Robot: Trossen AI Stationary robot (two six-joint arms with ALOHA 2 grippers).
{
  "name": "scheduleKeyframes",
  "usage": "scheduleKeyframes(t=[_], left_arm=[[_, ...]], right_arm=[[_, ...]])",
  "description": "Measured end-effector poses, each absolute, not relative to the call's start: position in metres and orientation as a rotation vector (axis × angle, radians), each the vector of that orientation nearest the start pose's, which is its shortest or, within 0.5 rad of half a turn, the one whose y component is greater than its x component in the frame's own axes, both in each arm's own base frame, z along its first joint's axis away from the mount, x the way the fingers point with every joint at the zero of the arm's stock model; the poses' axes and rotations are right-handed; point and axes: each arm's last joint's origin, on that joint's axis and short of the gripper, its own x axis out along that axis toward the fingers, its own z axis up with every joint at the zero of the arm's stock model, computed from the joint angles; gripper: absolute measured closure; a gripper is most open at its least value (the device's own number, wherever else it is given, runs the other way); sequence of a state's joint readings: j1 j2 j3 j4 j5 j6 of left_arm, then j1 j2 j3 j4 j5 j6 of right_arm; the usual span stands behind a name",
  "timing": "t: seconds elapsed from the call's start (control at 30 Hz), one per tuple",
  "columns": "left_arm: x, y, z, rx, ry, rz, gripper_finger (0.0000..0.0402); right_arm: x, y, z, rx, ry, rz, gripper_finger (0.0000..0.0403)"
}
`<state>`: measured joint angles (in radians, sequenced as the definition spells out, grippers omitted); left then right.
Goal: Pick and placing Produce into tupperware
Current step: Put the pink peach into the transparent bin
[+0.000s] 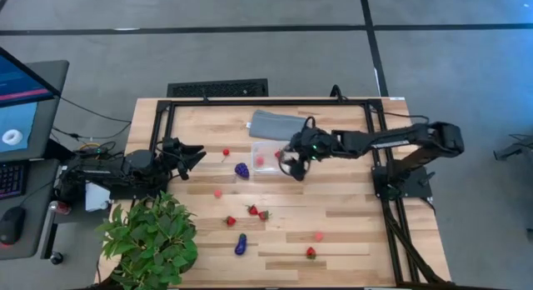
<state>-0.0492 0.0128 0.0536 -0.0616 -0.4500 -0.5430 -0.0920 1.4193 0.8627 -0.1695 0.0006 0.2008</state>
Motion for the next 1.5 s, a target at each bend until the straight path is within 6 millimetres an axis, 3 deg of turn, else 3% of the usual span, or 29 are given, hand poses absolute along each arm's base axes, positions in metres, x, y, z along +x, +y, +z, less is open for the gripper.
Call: scheduleKeyframes(t=[0.3, 0.47, 0.63, 0.93, 1.5], left_arm=[[0.093, 0.008, 0.175, -0.525, -0.088, 0.398, 0.0219], [0.093, 0.008, 0.175, -0.517, -0.086, 0.401, 0.0219], [0.093, 0.008, 0.175, -0.514, -0.087, 0.405, 0.0219], [0.093, 0.008, 0.175, -0.514, -0.087, 0.405, 0.0219], [0.093, 0.008, 0.175, -0.516, -0.087, 0.405, 0.0219]], right_arm=[[0.231, 0.027, 0.263, 0.267, 0.796, -0.051, 0.0154], [0.203, 0.056, 0.270, 0.304, 0.844, -0.063, 0.0154], [0.190, 0.084, 0.264, 0.319, 0.913, -0.056, 0.0155], [0.184, 0.128, 0.242, 0.277, 0.979, -0.079, 0.0155], [0.188, 0.190, 0.189, 0.263, 1.055, -0.070, 0.0155]])
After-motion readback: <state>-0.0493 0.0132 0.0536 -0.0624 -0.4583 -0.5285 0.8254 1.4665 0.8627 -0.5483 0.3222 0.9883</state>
